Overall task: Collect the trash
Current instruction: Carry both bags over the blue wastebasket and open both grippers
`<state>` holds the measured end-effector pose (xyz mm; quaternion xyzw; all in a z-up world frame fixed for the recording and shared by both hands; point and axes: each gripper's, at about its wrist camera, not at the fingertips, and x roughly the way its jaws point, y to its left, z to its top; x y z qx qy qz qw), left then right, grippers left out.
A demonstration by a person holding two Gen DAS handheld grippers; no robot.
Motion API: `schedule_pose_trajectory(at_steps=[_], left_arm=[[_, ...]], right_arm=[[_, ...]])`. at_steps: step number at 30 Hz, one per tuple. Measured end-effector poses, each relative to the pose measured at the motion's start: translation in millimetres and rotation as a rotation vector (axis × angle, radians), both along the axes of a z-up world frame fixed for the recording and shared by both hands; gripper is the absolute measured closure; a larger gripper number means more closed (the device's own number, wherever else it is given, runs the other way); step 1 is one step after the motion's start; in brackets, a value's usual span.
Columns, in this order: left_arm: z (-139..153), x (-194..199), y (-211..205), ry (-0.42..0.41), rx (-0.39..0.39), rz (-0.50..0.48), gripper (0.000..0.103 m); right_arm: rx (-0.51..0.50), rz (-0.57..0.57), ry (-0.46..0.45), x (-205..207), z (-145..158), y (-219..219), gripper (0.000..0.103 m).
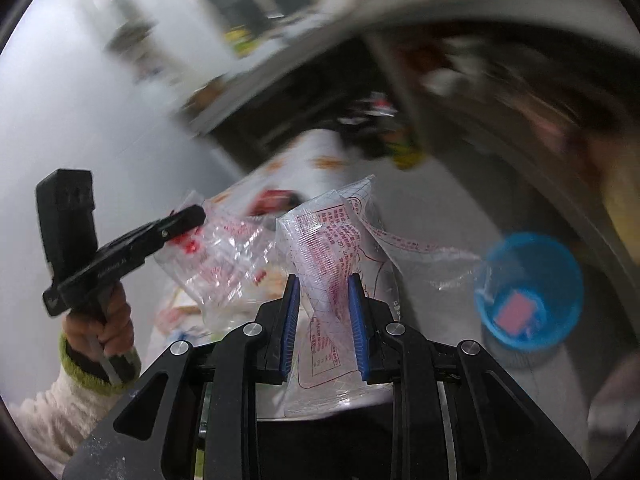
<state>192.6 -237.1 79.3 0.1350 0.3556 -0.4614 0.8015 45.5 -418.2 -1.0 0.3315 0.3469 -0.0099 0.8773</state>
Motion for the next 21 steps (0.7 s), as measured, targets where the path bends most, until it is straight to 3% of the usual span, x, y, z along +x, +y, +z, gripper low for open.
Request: schedule_pose_trajectory(at_steps=[7, 11, 15, 18, 20, 21], left_arm=[[-92, 9, -142, 0.136, 0.259, -0.077, 0.097], [-136, 34, -193, 0.254, 0.317, -0.031, 0.097], [-182, 67, -236, 0.407, 0.351, 0.039, 0.096], [-208, 83, -258, 0.506, 0.332, 0.099, 0.094], [-223, 89, -268, 0.566, 0.32, 0.112, 0.09], [-231, 91, -273, 0.594, 0.325, 0.119, 0.085]], right_arm=[[0.191, -0.207, 0.111, -9, -95, -71, 0.079], [0.285, -0.318, 0.148, -5, -142, -104, 0.076], [0.295, -0.413, 0.168, 7, -171, -125, 0.073], [0.283, -0.512, 0.163, 13, -190, -141, 0.062], [0.275, -0.567, 0.156, 7, -200, -154, 0.042], [0.272, -0.595, 0.152, 3, -205, -158, 0.039]])
